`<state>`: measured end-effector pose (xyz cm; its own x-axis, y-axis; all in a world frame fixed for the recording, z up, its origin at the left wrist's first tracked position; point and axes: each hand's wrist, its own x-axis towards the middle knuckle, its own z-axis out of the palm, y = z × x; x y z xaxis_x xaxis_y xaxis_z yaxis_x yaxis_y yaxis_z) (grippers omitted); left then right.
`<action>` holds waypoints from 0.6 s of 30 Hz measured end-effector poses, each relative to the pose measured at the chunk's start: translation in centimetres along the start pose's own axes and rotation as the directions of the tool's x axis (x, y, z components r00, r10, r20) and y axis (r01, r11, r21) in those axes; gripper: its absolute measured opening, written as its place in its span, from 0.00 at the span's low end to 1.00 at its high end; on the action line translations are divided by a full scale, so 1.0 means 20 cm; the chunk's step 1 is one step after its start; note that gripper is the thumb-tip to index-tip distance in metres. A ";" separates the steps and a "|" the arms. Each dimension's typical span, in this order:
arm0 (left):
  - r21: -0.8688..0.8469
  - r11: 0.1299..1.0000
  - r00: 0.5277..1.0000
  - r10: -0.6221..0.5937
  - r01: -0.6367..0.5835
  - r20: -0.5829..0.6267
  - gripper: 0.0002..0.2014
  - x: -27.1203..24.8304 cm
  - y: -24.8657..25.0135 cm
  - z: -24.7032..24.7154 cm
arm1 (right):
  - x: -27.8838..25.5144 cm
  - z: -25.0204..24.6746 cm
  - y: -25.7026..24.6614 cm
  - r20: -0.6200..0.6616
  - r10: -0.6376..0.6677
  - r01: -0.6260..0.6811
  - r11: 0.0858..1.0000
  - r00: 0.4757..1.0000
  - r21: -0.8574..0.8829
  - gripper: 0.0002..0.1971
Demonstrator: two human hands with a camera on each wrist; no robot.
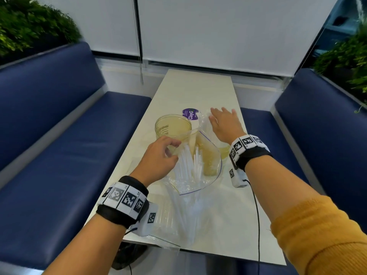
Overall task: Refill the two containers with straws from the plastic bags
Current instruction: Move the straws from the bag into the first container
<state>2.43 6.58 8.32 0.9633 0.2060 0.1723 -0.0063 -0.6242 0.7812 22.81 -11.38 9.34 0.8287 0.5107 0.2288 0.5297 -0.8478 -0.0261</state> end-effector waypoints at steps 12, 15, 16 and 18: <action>-0.038 0.999 0.998 0.012 -0.014 -0.061 0.18 0.01 0.03 0.03 | -0.36 -0.36 -0.48 0.311 0.166 -0.218 0.966 0.936 0.138 0.18; -0.046 0.998 0.998 0.041 -0.043 -0.045 0.19 0.00 0.05 0.03 | -0.45 -0.24 -0.50 0.488 0.218 -0.304 0.947 0.845 0.106 0.28; -0.052 0.997 0.998 0.051 -0.053 -0.035 0.20 0.00 0.05 0.03 | -0.46 -0.20 -0.51 0.502 0.230 -0.320 0.942 0.834 0.099 0.31; -0.066 0.995 0.997 0.071 -0.071 -0.014 0.21 0.00 0.05 0.03 | -0.47 -0.13 -0.51 0.487 0.246 -0.335 0.936 0.838 0.104 0.37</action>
<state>2.64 5.43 8.81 0.9567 0.1715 0.2352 -0.0927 -0.5863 0.8048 9.18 -7.80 9.94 0.9130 0.2889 -0.2881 0.2370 -0.9503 -0.2018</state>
